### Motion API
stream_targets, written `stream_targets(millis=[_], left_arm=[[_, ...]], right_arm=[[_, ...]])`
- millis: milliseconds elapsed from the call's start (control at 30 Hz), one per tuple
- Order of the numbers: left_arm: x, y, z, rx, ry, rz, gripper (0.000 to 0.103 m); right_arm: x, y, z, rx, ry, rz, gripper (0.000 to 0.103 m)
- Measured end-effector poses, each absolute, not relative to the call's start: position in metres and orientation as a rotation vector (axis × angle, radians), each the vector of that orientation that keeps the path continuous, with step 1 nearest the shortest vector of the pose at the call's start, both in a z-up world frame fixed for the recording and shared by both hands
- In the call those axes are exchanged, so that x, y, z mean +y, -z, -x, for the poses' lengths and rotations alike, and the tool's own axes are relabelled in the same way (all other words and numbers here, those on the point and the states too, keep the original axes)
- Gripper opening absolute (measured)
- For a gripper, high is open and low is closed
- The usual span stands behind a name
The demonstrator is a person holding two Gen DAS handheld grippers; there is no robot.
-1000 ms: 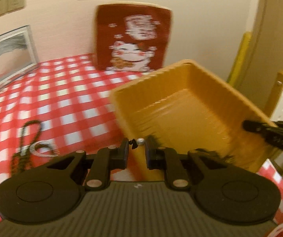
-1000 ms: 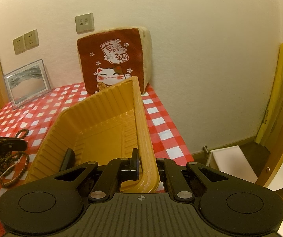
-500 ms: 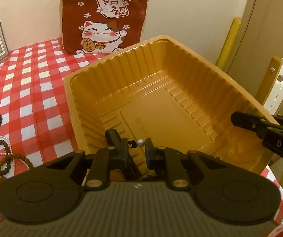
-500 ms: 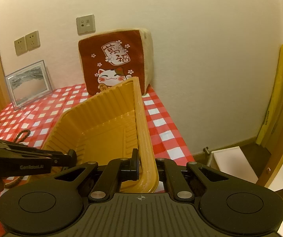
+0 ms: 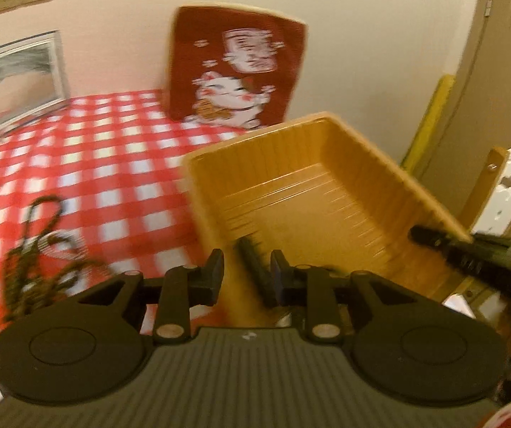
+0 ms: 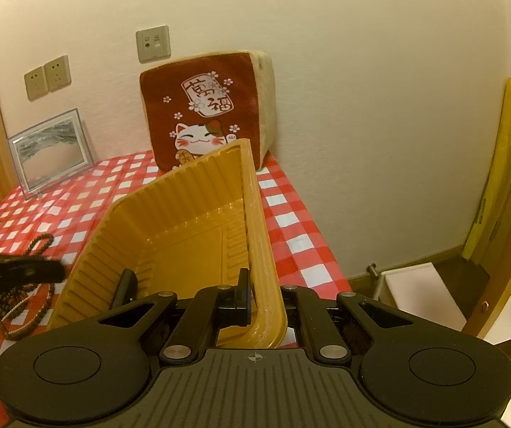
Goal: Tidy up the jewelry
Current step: 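Carry the piece with the left tool into the tray and open, then lower the left tool onto the dark bead strand and close on it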
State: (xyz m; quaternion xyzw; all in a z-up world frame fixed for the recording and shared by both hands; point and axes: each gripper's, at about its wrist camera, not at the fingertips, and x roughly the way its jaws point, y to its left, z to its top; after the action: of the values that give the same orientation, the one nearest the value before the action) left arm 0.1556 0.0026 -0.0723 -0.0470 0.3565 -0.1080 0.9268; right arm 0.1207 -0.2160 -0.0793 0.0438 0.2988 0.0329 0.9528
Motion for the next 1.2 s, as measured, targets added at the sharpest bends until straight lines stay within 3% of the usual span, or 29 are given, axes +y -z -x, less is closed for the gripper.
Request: stream_targets(millis=[500, 1200], left_arm=[[0.08, 0.104, -0.097, 0.862, -0.061, 0.055, 0.025], [0.123, 0.129, -0.142, 0.856, -0.167, 0.134, 0.023]], right_arm=[[-0.216, 0.079, -0.121, 0.608, -0.068, -0.089, 0.005], [-0.217, 0.082, -0.12, 0.614, -0.06, -0.082, 0.005]])
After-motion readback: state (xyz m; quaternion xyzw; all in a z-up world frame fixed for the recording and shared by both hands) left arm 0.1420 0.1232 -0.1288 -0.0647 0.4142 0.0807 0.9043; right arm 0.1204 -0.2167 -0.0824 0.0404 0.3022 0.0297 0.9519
